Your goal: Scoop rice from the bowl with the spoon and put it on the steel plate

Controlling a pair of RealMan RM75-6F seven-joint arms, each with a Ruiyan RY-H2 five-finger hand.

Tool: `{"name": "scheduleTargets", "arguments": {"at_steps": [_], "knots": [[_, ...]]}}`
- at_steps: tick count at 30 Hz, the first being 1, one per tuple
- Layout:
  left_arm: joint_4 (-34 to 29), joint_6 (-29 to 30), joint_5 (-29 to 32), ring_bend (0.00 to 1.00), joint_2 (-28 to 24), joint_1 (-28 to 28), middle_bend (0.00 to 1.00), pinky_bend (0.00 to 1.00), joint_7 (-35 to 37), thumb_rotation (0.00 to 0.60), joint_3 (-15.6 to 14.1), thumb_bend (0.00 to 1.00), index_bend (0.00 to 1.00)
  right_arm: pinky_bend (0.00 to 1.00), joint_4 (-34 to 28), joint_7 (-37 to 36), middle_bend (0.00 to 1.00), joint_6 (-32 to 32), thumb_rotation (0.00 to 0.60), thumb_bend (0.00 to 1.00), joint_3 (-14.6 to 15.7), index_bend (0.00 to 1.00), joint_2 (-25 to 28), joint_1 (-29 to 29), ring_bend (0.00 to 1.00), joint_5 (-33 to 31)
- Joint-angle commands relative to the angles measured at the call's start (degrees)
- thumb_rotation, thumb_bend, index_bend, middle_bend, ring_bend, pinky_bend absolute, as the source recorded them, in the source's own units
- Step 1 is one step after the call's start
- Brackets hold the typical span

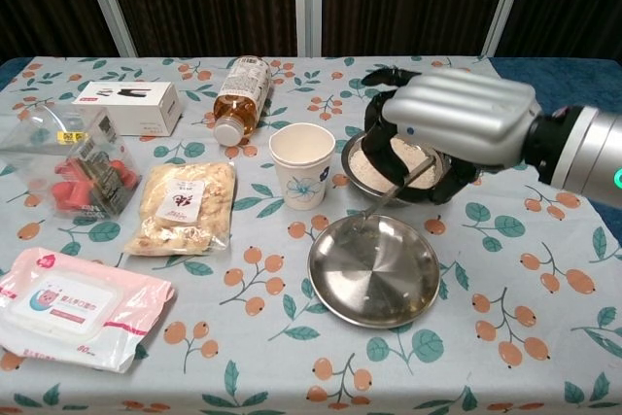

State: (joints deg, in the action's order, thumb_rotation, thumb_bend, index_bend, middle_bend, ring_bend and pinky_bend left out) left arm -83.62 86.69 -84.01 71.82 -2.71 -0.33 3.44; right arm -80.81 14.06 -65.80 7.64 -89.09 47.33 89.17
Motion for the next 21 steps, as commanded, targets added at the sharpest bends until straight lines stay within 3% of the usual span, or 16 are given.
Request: {"name": "scheduleTargets", "arguments": {"at_steps": [1,13,18,21], "knots": [[0.02,0.28,-0.09,0.1,0.04,0.19,0.15,0.08,0.16,0.6,-0.12,0.0,0.14,0.0,4.43,-1.0,0.6,-2.78,0.6,0.21,1.04,0.64,-4.08,-3.3,0.23,2.82],[0.36,0.88,-0.08,0.1,0.22,0.99,0.15,0.08,0.87,0.6,-0.68,0.0,0.14,0.0,8.47,-3.57,0.57,-2.65,0.6,0.15,0.2,0.59,-7.56,-6.27,0.2,5.54],[0.41,0.94,-0.24,0.1,0.35,0.98,0.15,0.08,0.76,0.6,-0.72,0.0,0.14,0.0,7.79,-2.23,0.43,-0.66,0.6,0.08,0.2,0.37,-7.1,-7.01,0.09,5.35],[0.4,0.95,-0.28,0.1,0.34,0.91,0.15,0.08,0.72,0.6,-0.64,0.0,0.14,0.0,6.56,-0.78,0.29,0.35,0.6,0.04,-0.16,0.17,-6.32,-7.42,0.0,4.85]]}}
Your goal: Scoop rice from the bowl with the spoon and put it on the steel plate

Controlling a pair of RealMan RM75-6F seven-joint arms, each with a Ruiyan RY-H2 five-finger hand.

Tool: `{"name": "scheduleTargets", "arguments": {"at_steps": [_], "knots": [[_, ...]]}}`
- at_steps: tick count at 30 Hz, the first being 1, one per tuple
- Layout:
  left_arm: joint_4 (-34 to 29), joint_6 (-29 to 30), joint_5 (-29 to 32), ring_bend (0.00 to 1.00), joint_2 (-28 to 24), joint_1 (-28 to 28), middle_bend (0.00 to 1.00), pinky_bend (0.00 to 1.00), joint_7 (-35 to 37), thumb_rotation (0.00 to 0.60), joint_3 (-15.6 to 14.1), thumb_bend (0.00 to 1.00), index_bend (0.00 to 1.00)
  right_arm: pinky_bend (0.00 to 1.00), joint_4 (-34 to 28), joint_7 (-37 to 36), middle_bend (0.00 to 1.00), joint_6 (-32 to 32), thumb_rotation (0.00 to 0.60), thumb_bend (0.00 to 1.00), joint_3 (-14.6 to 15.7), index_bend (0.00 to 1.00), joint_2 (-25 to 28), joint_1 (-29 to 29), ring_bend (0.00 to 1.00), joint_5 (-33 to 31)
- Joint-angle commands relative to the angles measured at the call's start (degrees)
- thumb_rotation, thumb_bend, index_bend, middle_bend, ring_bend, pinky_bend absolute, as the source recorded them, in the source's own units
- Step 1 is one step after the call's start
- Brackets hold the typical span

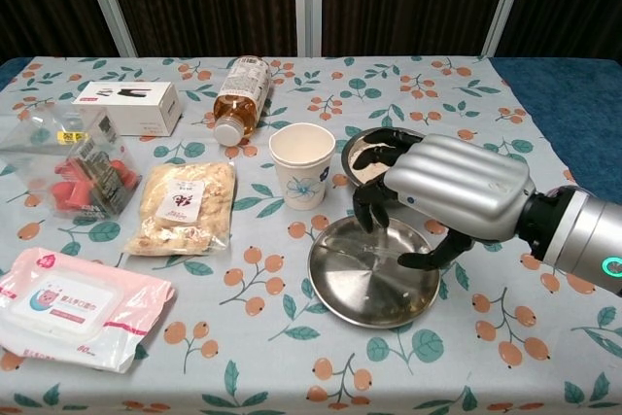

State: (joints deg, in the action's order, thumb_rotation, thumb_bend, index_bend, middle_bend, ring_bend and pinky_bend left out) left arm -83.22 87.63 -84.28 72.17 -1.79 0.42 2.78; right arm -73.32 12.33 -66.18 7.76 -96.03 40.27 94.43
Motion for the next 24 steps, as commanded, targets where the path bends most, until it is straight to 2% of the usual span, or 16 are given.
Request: {"name": "scheduleTargets", "arguments": {"at_steps": [1,4,7,11,14,18,24], "knots": [[0.01,0.05,-0.03,0.1,-0.01,0.0,0.15,0.08,-0.05,0.6,0.01,0.0,0.13,0.0,-1.49,1.26,0.26,0.97,0.6,0.04,-0.4,0.14,1.0,-0.48,0.0,-0.58],[-0.04,0.01,-0.09,0.1,-0.07,0.0,0.15,0.08,-0.09,0.6,-0.04,0.0,0.13,0.0,-3.71,2.55,0.21,0.55,0.6,0.04,-0.75,0.08,2.86,-1.12,0.0,-0.53],[0.01,0.12,-0.07,0.1,-0.1,0.01,0.15,0.08,0.0,0.6,0.04,0.0,0.14,0.0,-6.94,3.53,0.21,-2.42,0.6,0.04,-1.33,0.08,6.51,-2.67,0.0,-0.24],[0.23,-0.37,-0.04,0.1,-0.08,-0.28,0.15,0.08,0.25,0.6,0.1,0.0,0.13,0.0,-12.64,3.84,0.26,-8.08,0.6,0.08,-3.36,0.08,14.16,-6.75,0.01,-3.53],[0.56,-0.84,-0.17,0.1,0.19,-0.76,0.15,0.08,0.17,0.6,0.24,0.0,0.14,0.0,-17.06,3.24,0.29,-11.6,0.6,0.13,-4.51,0.12,20.87,-10.72,0.06,-8.04],[0.6,-1.75,-0.43,0.1,0.58,-1.73,0.15,0.08,-0.21,0.6,0.5,0.0,0.14,0.0,-20.03,-0.66,0.28,-16.89,0.6,0.16,-4.11,0.13,28.0,-17.28,0.08,-12.12],[-0.33,-2.7,-0.87,0.1,0.56,-3.05,0.15,0.08,-1.44,0.6,0.89,0.0,0.14,0.0,-20.77,-7.96,0.25,-22.11,0.6,0.16,-4.05,0.13,31.41,-23.69,0.07,-12.77]]}}
